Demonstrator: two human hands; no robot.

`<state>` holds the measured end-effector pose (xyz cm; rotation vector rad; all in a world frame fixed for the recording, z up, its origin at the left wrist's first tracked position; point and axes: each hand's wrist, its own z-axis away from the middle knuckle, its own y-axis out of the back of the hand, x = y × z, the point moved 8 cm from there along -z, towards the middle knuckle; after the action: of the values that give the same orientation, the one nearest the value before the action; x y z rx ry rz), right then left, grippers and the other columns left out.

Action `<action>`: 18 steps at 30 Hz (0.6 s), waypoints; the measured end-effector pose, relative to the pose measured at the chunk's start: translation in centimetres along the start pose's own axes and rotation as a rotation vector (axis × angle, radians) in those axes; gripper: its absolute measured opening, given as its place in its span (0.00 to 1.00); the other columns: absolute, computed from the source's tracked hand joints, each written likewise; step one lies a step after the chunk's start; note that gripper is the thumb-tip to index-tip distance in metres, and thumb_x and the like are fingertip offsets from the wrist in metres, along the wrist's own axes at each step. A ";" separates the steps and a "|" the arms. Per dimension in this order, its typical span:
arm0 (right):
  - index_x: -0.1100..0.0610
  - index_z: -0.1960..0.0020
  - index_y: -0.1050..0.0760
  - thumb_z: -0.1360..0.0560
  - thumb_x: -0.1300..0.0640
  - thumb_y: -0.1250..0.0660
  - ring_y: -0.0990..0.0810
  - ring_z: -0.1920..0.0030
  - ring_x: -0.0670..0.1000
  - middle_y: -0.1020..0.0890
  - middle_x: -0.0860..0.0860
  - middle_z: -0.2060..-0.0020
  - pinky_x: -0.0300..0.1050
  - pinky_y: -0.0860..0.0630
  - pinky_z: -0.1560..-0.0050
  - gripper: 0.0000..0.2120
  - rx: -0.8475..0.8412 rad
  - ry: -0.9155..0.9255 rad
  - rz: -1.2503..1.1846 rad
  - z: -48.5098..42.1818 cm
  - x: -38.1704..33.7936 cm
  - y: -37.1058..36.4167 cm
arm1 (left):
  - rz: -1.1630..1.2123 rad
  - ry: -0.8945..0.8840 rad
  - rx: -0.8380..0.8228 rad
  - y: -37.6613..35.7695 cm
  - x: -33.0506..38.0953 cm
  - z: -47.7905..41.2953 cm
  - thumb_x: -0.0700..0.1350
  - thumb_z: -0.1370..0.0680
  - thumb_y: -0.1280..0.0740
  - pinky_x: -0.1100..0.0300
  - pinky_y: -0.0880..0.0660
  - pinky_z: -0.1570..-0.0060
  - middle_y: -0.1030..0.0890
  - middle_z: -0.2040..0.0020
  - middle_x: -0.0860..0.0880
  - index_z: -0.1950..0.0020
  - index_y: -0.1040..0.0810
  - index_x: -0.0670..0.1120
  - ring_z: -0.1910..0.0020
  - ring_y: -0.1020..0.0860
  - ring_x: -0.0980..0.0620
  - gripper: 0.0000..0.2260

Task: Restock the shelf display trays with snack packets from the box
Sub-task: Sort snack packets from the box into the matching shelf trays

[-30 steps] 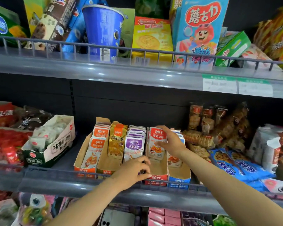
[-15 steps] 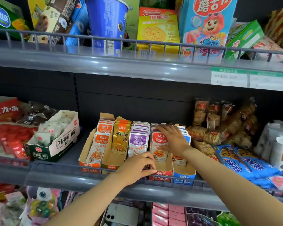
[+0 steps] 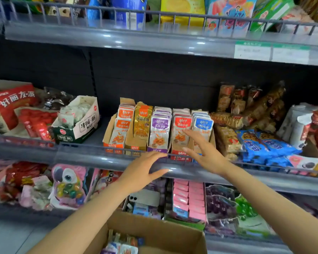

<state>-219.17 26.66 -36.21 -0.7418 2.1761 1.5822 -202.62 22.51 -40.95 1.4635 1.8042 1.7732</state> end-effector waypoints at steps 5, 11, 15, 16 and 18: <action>0.48 0.28 0.39 0.23 0.51 0.36 0.38 0.30 0.38 0.35 0.42 0.30 0.23 0.47 0.33 0.26 -0.202 -0.061 -0.086 8.4 0.5 -8.0 | 0.049 0.108 -0.118 -4.9 -2.7 7.6 0.61 0.23 0.41 0.64 0.35 0.36 0.33 0.30 0.59 0.29 0.34 0.57 0.31 0.35 0.60 0.23; 0.49 0.28 0.37 0.24 0.45 0.36 0.36 0.31 0.40 0.34 0.43 0.30 0.34 0.42 0.30 0.26 -0.425 -0.197 -0.079 15.8 3.1 -18.6 | 0.099 0.293 -0.353 -12.6 -6.6 15.8 0.62 0.24 0.43 0.72 0.30 0.47 0.29 0.39 0.62 0.34 0.30 0.55 0.42 0.26 0.59 0.21; 0.50 0.29 0.35 0.24 0.47 0.35 0.33 0.33 0.46 0.32 0.47 0.32 0.34 0.37 0.34 0.25 -0.597 -0.421 -0.182 19.4 5.5 -25.8 | 0.145 0.459 -0.492 -18.2 -10.4 20.2 0.59 0.22 0.39 0.61 0.30 0.40 0.26 0.35 0.53 0.34 0.29 0.51 0.37 0.27 0.53 0.20; 0.52 0.30 0.34 0.24 0.48 0.34 0.31 0.34 0.48 0.30 0.49 0.33 0.36 0.34 0.36 0.25 -0.634 -0.507 -0.239 20.4 6.1 -27.6 | 0.141 0.485 -0.526 -19.3 -11.1 21.1 0.56 0.22 0.38 0.62 0.31 0.40 0.26 0.34 0.52 0.33 0.29 0.50 0.37 0.27 0.52 0.19; 0.55 0.31 0.32 0.24 0.51 0.33 0.28 0.39 0.48 0.27 0.51 0.36 0.37 0.31 0.39 0.24 -0.702 -0.648 -0.311 22.3 7.2 -30.7 | 0.138 0.516 -0.619 -21.6 -12.2 22.5 0.55 0.22 0.37 0.60 0.29 0.39 0.25 0.34 0.49 0.34 0.28 0.49 0.38 0.26 0.50 0.19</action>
<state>-207.17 39.00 -70.77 -0.5832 0.9975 2.0437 -190.61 32.53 -70.60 0.9522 1.1404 2.6417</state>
